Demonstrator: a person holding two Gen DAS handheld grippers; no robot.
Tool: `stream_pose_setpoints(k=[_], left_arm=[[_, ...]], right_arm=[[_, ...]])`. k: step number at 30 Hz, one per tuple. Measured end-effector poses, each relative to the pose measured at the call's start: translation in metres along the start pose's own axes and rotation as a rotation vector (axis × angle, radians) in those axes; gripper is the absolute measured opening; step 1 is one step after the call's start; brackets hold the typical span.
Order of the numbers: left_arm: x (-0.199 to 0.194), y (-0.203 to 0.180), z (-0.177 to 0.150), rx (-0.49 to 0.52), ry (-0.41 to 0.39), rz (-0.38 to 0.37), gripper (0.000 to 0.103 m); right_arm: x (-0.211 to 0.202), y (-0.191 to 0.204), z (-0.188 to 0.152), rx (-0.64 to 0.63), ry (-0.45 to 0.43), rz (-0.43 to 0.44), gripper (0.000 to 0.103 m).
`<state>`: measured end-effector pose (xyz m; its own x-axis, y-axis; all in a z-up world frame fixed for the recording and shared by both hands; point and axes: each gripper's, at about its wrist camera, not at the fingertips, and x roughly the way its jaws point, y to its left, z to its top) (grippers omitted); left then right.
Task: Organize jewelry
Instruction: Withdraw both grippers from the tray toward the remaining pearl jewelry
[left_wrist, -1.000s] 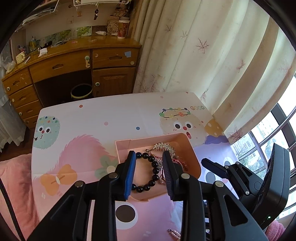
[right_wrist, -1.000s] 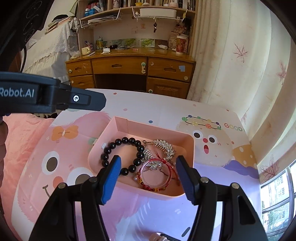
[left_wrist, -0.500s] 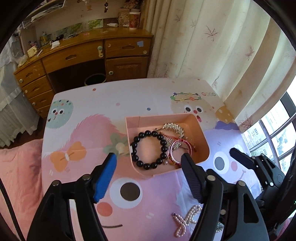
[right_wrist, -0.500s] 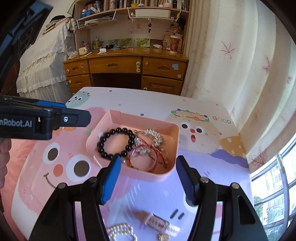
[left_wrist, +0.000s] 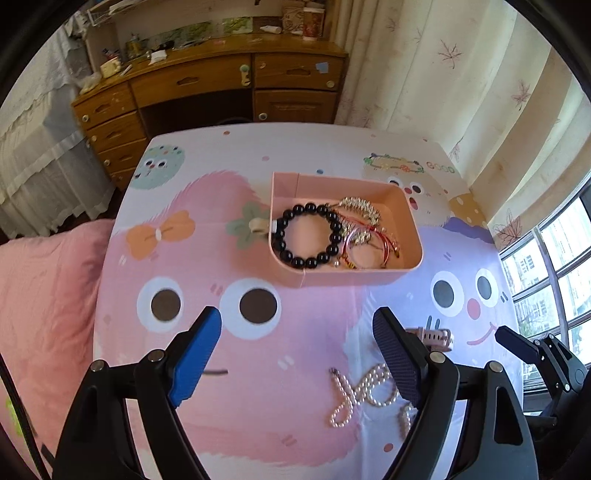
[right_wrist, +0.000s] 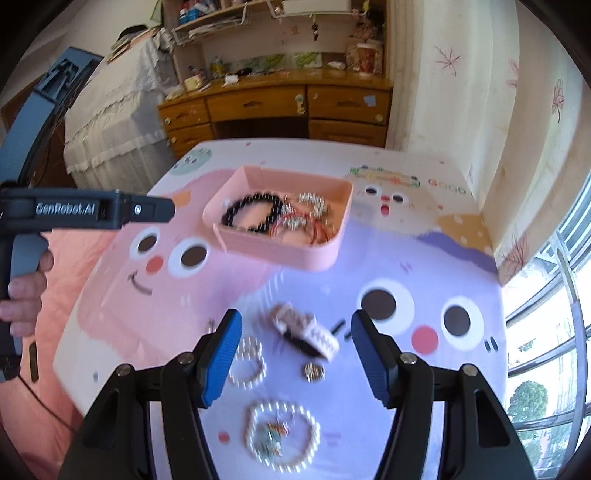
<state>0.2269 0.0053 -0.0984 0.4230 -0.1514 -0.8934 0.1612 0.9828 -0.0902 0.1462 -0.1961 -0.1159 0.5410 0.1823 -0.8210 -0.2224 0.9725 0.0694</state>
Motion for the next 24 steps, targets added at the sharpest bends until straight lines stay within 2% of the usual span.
stream_pose_setpoints(k=[8, 12, 17, 20, 24], left_arm=[[0.005, -0.009, -0.035, -0.112, 0.087, 0.014, 0.083], [0.012, -0.017, -0.051, -0.121, 0.127, 0.031, 0.083], [0.024, -0.026, -0.068, -0.143, 0.188, 0.045, 0.083], [0.029, -0.028, -0.076, -0.164, 0.207, 0.04, 0.083], [0.038, -0.034, -0.084, -0.155, 0.228, 0.072, 0.083]], right_arm=[[-0.012, -0.009, -0.03, -0.025, 0.069, 0.067, 0.062], [-0.013, -0.008, -0.044, -0.034, 0.103, 0.11, 0.069], [-0.008, 0.001, -0.063, -0.059, 0.156, 0.145, 0.071], [-0.007, 0.008, -0.075, -0.08, 0.16, 0.143, 0.071], [-0.005, 0.018, -0.094, -0.127, 0.157, 0.111, 0.071]])
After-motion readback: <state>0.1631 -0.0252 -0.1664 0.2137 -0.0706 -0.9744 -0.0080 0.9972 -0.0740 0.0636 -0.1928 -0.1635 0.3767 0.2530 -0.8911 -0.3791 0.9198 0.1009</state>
